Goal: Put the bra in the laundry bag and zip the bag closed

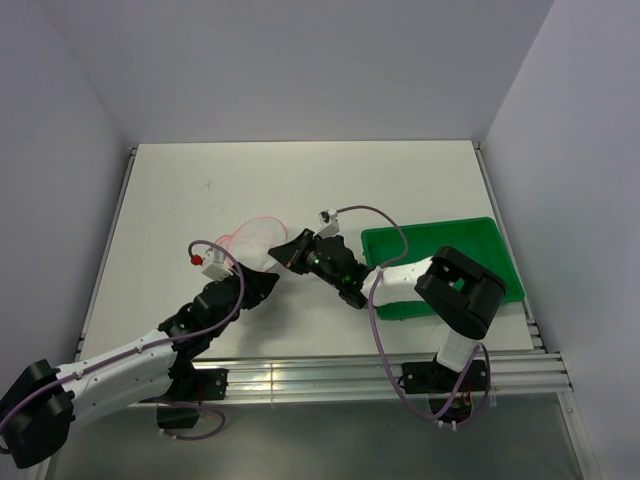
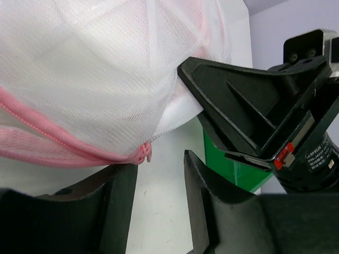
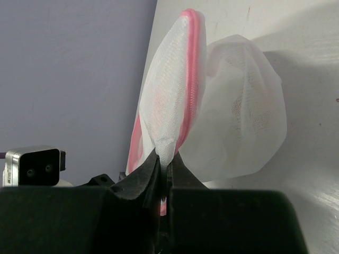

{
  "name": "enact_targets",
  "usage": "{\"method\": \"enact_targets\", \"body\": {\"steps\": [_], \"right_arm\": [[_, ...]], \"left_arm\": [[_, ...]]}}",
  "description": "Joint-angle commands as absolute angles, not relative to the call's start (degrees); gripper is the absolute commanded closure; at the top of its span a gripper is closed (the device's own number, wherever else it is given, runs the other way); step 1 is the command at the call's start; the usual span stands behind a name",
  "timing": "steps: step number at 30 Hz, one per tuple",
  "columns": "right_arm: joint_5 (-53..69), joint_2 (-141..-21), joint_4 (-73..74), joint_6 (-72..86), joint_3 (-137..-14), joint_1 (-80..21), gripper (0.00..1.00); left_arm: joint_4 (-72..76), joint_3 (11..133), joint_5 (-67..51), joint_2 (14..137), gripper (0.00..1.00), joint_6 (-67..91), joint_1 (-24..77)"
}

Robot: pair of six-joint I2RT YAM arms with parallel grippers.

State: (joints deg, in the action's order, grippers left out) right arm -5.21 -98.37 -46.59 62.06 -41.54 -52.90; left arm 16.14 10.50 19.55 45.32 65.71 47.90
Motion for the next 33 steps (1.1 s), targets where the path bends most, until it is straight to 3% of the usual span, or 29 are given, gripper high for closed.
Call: {"method": "enact_targets", "body": {"steps": [1, 7, 14, 15, 19, 20, 33], "right_arm": [[-6.68, -96.07, -48.16, 61.08, -40.52, -53.53, 1.0], [-6.94, -96.06, -48.16, 61.0, -40.34, -53.79, 1.0], [-6.86, -96.5, -48.34, 61.08, -40.34, -54.05, 1.0], [-6.94, -96.5, -48.43, 61.0, -40.34, -54.14, 1.0], [-7.56, -96.68, -48.34, 60.73, -40.17, -54.49, 1.0], [-7.73, -96.68, -48.25, 60.65, -40.08, -54.49, 1.0], [-8.53, -97.12, -48.25, 60.12, -39.99, -54.67, 1.0]], "left_arm": [[22.06, 10.63, 22.5, 46.14, 0.55, 65.83, 48.16], [23.2, 9.5, 23.38, 46.41, 0.61, 66.53, 48.16], [23.29, 7.65, 23.91, 44.48, 0.8, 67.67, 48.16], [23.12, 7.56, 23.99, 44.04, 0.79, 67.94, 48.16], [22.85, 6.95, 21.37, 42.72, 0.58, 69.78, 48.34], [22.85, 6.68, 20.92, 42.54, 0.57, 70.31, 48.43], [25.3, 5.98, 17.49, 42.71, 0.61, 75.93, 48.78]]}}
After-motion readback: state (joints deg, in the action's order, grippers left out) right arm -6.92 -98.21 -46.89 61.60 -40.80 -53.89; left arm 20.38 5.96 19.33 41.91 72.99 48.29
